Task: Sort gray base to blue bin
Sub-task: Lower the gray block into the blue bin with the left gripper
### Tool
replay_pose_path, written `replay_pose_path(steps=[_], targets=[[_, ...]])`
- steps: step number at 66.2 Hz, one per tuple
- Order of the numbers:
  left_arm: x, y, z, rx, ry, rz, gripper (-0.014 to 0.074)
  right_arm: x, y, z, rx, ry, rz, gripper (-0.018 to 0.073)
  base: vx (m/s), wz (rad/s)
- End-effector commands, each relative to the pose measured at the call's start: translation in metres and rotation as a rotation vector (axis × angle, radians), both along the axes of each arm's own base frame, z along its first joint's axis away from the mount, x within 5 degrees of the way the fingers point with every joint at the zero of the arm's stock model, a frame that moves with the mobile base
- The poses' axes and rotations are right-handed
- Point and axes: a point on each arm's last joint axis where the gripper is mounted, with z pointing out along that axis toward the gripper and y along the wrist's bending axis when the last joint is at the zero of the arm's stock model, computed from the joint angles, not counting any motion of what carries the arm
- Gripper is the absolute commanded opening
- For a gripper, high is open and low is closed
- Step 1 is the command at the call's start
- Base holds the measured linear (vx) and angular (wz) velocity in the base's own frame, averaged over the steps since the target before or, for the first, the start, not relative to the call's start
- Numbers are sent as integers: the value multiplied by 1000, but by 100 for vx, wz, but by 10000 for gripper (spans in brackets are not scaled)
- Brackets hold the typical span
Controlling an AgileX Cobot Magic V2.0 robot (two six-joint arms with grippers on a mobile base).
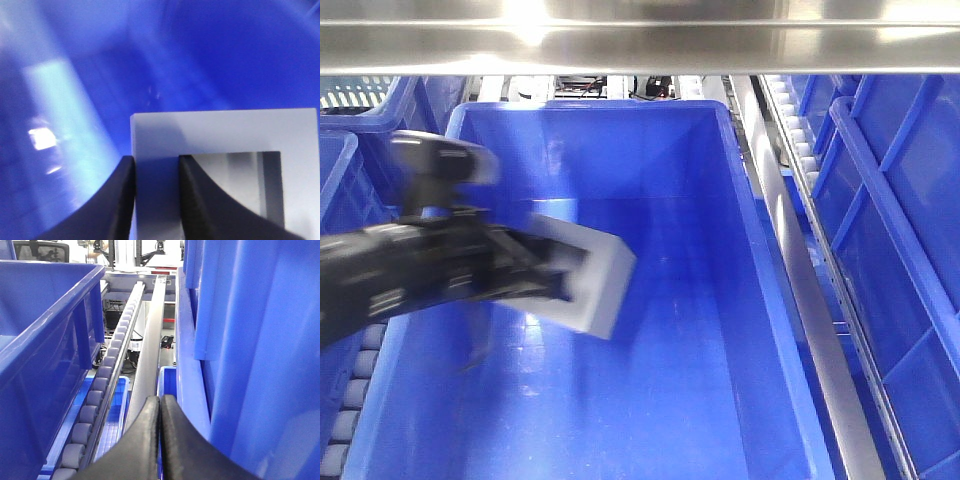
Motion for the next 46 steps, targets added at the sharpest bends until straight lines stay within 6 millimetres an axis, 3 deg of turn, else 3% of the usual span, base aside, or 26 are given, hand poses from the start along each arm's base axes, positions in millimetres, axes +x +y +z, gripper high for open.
replay_pose_path(steps=[1, 25, 46], targets=[[15, -12, 18, -75, -94, -2, 24, 0, 0, 3, -12, -76, -4, -9, 0, 0], [38, -27, -21, -25, -13, -2, 92, 0, 0, 3, -12, -76, -4, -9, 0, 0], [41, -29, -32, -8, 15, -2, 302, 0, 0, 3, -12, -76, -4, -9, 0, 0]])
